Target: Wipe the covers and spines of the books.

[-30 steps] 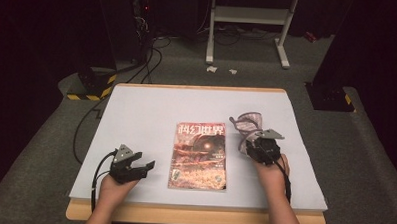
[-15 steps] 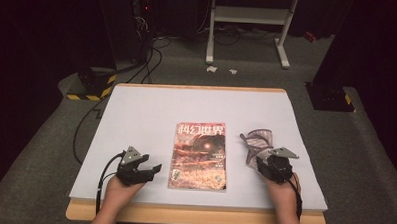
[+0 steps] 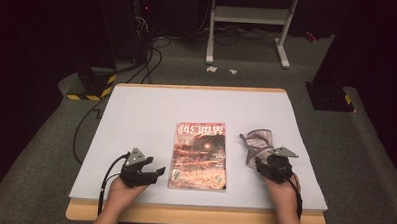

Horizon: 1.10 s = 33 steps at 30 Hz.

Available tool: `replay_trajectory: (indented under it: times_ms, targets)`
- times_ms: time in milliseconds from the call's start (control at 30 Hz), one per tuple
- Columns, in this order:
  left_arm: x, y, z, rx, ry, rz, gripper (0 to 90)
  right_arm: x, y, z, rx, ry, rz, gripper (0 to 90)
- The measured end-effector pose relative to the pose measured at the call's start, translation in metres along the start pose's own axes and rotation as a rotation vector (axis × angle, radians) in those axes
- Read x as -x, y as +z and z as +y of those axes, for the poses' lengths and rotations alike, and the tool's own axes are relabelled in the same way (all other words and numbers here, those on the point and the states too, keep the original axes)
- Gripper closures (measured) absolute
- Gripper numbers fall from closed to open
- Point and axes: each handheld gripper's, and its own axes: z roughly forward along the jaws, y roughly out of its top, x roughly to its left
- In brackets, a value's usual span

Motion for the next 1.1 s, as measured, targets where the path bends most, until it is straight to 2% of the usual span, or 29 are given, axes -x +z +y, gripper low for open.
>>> replay_trajectory:
  times_ms: [200,400,633,1100]
  targets:
    - [0.001,0.0,0.001,-0.003,0.001,-0.001,33.7,0.001,-0.001,0.001,-0.008,0.011,0.006,37.9]
    - [0.002,0.001,0.001,-0.006,0.002,-0.006,33.7,0.004,-0.005,0.004,0.01,0.013,0.006,29.5]
    - [0.006,0.003,0.001,-0.011,0.008,-0.015,33.9,0.003,-0.015,0.009,0.05,0.023,0.014,25.9]
    - [0.017,0.01,0.002,-0.04,0.027,-0.042,33.8,-0.006,-0.038,0.02,0.13,0.003,0.02,24.0]
